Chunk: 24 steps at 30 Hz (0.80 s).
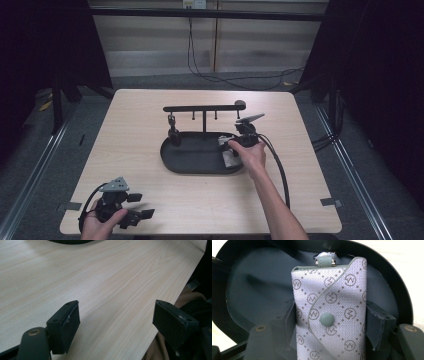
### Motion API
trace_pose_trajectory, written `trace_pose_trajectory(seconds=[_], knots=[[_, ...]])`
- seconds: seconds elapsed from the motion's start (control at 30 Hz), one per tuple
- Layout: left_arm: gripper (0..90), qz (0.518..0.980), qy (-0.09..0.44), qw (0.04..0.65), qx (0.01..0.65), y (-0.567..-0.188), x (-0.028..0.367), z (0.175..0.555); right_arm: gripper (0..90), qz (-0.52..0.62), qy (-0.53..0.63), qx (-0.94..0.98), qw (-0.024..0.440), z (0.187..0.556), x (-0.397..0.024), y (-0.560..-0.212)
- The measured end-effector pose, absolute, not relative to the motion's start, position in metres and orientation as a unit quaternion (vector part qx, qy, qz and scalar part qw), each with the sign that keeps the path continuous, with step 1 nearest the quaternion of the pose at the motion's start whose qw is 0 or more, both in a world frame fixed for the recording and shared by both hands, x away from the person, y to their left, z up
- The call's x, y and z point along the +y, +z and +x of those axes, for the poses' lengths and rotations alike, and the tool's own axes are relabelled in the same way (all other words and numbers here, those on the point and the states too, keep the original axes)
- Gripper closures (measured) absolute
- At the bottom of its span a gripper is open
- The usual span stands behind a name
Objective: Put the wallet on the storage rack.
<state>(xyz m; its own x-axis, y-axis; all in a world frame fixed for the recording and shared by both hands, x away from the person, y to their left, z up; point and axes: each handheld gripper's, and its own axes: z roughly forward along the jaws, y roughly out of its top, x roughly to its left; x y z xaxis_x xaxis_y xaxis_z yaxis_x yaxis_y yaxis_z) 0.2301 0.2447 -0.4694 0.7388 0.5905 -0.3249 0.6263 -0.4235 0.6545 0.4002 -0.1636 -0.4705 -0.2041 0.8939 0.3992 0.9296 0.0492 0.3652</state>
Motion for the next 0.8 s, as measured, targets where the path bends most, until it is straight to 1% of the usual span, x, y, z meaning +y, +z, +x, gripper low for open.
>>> trace_pose_trajectory(seconds=[0.17,0.57,0.8], knots=[[21.7,0.842,-0.022,0.4,0.36,-0.469,0.245,0.23,31.0,-0.625,-0.291,-0.724,0.029,0.399,-0.168,-0.471],[21.7,0.841,-0.019,0.402,0.362,-0.469,0.246,0.23,29.6,-0.612,-0.324,-0.721,0.004,0.388,-0.19,-0.448],[21.6,0.832,-0.017,0.411,0.374,-0.468,0.248,0.23,28.9,-0.588,-0.339,-0.734,-0.015,0.378,-0.197,-0.438]])
